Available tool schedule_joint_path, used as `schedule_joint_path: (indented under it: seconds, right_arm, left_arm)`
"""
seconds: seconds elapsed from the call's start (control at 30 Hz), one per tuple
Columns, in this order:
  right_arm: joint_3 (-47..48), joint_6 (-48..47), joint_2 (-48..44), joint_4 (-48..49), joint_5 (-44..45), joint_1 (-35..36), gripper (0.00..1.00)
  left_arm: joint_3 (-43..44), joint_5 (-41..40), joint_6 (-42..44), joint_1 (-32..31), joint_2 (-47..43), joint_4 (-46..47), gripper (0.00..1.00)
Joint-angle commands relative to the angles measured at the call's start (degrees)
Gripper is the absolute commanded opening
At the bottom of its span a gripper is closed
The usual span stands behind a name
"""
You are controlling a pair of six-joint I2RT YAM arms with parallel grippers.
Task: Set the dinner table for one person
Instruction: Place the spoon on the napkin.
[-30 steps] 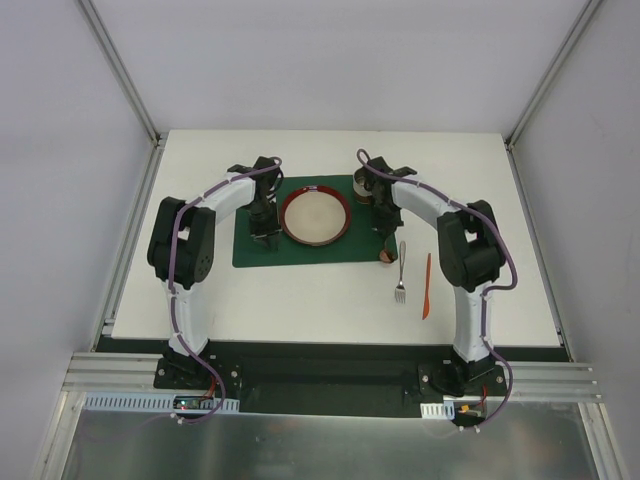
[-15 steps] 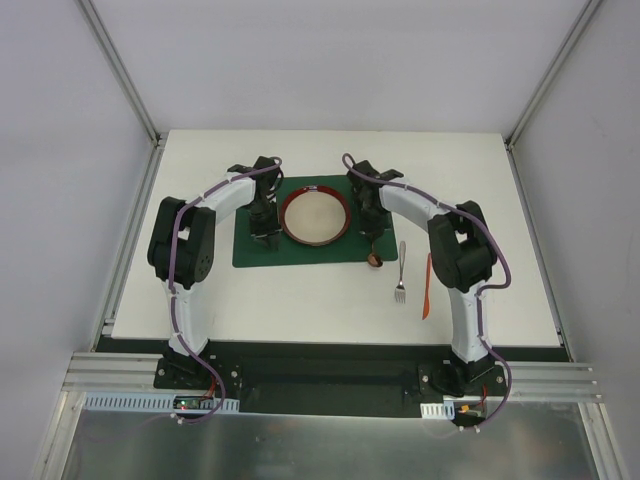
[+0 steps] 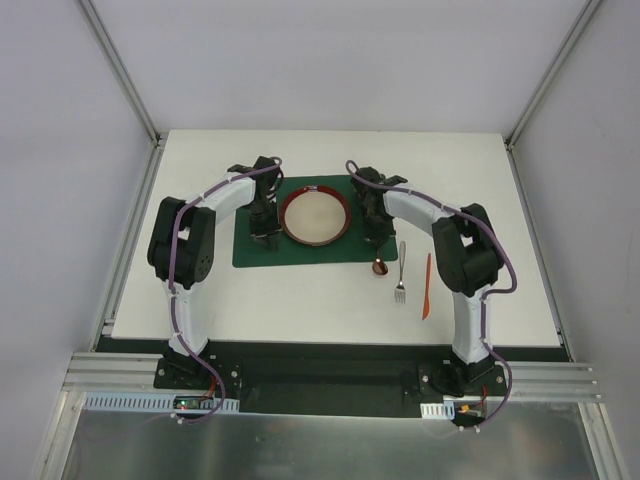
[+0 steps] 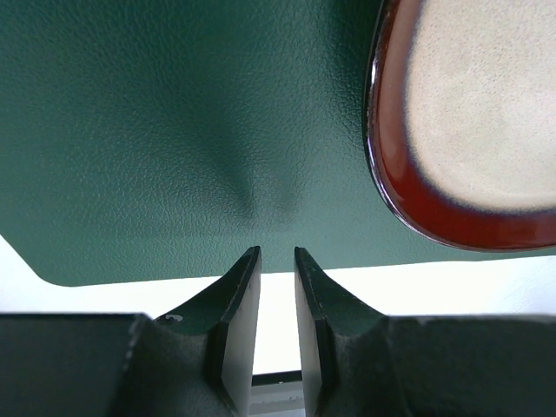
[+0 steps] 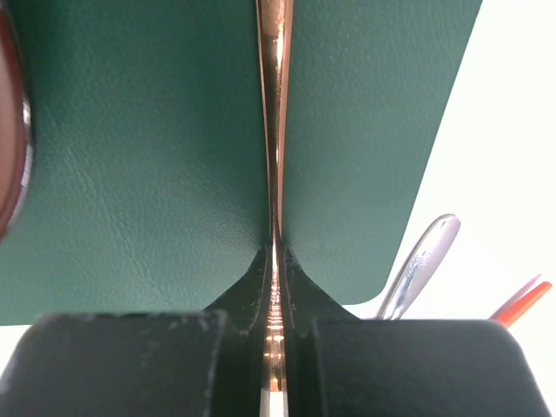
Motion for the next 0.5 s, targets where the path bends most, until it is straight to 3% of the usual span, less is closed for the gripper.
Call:
schedule_joint_path:
  seconds: [0.0,0.13,0.2,0.27,0.47]
  right_arm:
    - [-3.6,-0.1,-3.3,-2.4,1.0,0.7,0.00]
    - [-5.5,1.2,-4.5,-1.9,2.8,1.5,0.01]
    - [-5.2,1.2,-4.6,-2.3,3.8,1.7,0.15]
    - [-4.0,0.9,-5.3,-3.3,5.1,1.9,0.24]
    - [-0.5,-0.2,-9.8,-6.3,8.0,2.7,0.31]
  left_arm:
    - [1.4,0.5,1.1,-0.5,-0.5,-0.9,0.22]
    - [1.4,0.5,1.0,-0.5,-0.4,-1.0,0.22]
    - [1.4,0.8,0.9,-0.5,-0.3,-0.9,0.22]
    - [1.3,0.7,0.9,-0.5,-0.4,-0.9,0.22]
    - [0.6,1.0,0.7,-0.6,-1.9,-0.9,0.23]
